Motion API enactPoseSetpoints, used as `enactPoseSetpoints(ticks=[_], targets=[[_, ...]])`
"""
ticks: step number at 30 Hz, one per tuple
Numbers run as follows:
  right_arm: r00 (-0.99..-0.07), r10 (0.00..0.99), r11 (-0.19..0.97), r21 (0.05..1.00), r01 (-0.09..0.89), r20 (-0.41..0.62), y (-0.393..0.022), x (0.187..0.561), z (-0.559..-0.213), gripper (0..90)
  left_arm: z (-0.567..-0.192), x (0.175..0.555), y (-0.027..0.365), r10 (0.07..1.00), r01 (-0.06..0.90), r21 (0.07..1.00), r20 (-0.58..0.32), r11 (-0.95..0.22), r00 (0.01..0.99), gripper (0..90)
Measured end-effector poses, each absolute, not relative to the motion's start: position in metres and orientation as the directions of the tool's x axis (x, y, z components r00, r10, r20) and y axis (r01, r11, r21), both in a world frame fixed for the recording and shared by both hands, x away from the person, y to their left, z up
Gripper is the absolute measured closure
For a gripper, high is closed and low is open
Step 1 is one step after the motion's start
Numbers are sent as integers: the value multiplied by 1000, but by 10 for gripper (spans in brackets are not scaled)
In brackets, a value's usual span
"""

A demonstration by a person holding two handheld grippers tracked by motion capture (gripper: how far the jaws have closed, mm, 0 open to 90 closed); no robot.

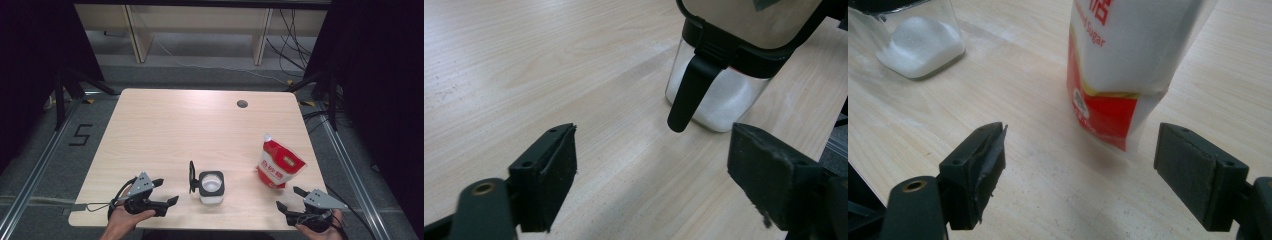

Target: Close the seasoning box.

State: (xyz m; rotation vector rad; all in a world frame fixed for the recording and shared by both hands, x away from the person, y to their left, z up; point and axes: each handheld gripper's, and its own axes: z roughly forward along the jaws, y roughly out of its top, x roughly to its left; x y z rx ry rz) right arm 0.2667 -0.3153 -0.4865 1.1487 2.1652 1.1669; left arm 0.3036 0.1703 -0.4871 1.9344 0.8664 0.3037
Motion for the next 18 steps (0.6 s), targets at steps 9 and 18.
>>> enactPoseSetpoints(ticks=[9,18], targets=[[-588,809,313,836,451,15,-315,270,-488,214,-477,307,167,667,421,852,-120,-311,735,499],[-566,824,297,828,475,29,-313,267,-486,216,-459,310,153,653,341,880,-49,-329,756,804]])
